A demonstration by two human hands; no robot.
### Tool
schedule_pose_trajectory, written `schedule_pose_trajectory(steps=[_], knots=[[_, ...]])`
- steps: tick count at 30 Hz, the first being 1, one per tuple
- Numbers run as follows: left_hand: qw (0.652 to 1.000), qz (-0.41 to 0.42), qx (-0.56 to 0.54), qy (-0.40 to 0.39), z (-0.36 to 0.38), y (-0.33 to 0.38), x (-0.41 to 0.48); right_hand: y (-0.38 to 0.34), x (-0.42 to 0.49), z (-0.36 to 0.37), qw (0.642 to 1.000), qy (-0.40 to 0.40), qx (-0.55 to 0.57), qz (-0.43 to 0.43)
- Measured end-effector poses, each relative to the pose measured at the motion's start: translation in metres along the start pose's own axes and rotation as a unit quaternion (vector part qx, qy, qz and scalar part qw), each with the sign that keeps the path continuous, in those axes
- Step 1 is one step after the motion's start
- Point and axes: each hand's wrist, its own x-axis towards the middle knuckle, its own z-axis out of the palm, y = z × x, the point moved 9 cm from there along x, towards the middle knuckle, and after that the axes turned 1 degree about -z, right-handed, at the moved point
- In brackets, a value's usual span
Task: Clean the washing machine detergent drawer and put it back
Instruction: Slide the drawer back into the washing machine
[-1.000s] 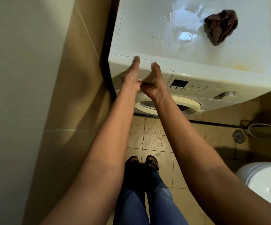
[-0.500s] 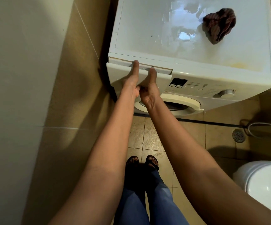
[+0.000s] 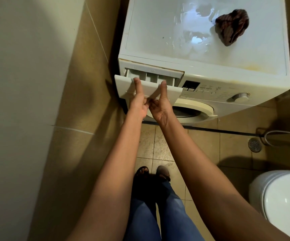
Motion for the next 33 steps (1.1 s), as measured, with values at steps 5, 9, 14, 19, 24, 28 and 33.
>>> schedule_pose_trajectory(steps=[5,9,14,19,24,28,33], knots=[[1.000,-0.003,-0.003,0.017,-0.023,-0.014,-0.013,0.017,-0.013,-0.020,1.000,0.004,-0.026,-0.003],[1.000,-0.009,0.001,0.013,-0.038,-0.026,-0.024,0.029,-0.022,-0.032,0.999,-0.002,-0.052,-0.001],[0.999,-0.020,0.025,0.012,-0.053,-0.040,-0.034,0.042,-0.034,-0.047,0.999,0.021,-0.046,-0.007],[0.999,-0.023,0.030,0.010,-0.067,-0.049,-0.040,0.050,-0.050,-0.055,0.997,0.023,-0.074,-0.005],[0.999,-0.026,0.019,0.011,-0.068,-0.047,-0.043,0.048,-0.061,-0.055,0.995,0.006,-0.098,0.000],[0.999,-0.034,0.014,0.019,-0.066,-0.046,-0.045,0.023,-0.079,-0.084,0.960,0.133,-0.233,-0.086],[0.999,-0.033,-0.014,0.030,-0.062,-0.051,-0.053,-0.076,-0.131,-0.063,0.770,0.222,-0.373,-0.468]])
